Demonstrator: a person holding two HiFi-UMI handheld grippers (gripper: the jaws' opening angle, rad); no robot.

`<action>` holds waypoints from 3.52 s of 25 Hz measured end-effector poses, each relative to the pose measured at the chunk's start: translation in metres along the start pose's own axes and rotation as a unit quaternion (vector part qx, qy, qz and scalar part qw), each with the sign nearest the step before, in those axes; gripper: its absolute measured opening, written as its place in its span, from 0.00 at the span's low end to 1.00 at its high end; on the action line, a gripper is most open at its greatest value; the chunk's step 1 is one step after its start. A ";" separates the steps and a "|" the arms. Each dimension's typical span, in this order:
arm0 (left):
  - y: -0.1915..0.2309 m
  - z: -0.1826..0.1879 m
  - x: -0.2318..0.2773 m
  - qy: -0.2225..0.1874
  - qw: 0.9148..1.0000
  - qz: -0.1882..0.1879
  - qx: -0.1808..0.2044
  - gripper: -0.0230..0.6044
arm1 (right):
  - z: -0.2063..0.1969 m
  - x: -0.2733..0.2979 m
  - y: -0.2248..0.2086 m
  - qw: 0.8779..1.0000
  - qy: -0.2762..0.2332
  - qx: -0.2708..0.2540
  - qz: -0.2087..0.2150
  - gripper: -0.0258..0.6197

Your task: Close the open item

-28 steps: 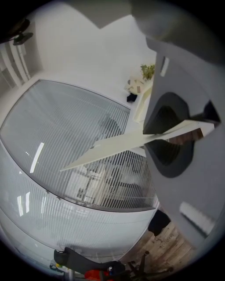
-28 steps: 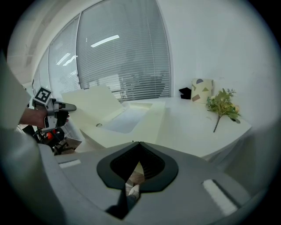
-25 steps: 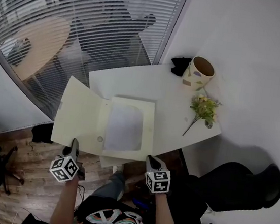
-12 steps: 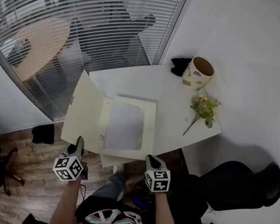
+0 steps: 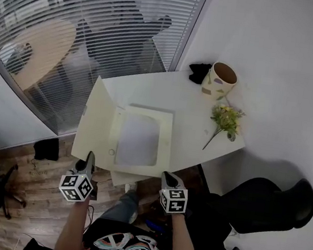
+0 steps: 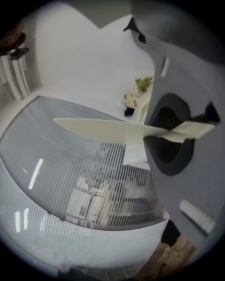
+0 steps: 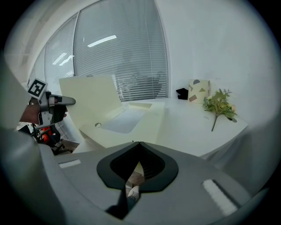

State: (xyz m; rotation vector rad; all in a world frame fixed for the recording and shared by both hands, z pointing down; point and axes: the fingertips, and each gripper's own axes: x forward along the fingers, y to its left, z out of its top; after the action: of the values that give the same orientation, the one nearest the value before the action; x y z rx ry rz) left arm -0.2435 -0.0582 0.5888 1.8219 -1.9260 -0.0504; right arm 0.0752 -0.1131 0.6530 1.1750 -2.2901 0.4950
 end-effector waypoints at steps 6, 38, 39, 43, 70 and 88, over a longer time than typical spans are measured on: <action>-0.012 0.002 0.002 0.003 1.000 -0.013 0.019 0.15 | 0.001 0.000 0.000 1.000 0.004 -0.007 0.000 0.04; -0.081 -0.003 0.011 0.032 0.986 -0.088 0.141 0.17 | 0.000 -0.001 0.006 1.000 0.001 -0.016 -0.006 0.04; -0.084 -0.004 0.011 0.034 0.984 -0.091 0.147 0.18 | 0.000 -0.001 0.006 1.000 0.001 -0.016 -0.006 0.04; -0.094 -0.007 0.014 0.041 0.980 -0.103 0.168 0.18 | 0.000 -0.001 0.007 1.000 0.000 -0.017 -0.004 0.04; -0.165 -0.047 0.037 0.094 0.934 -0.172 0.298 0.23 | 0.001 -0.001 0.011 1.000 -0.007 -0.015 0.010 0.04; -0.187 -0.079 0.054 0.149 0.902 -0.199 0.353 0.26 | 0.001 0.000 0.010 1.000 -0.012 -0.011 0.023 0.04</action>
State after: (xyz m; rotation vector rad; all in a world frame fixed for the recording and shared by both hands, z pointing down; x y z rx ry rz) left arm -0.0397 -0.1062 0.6103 2.4757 -1.4111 0.8446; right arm 0.0670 -0.1081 0.6510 1.1258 -2.3420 0.4749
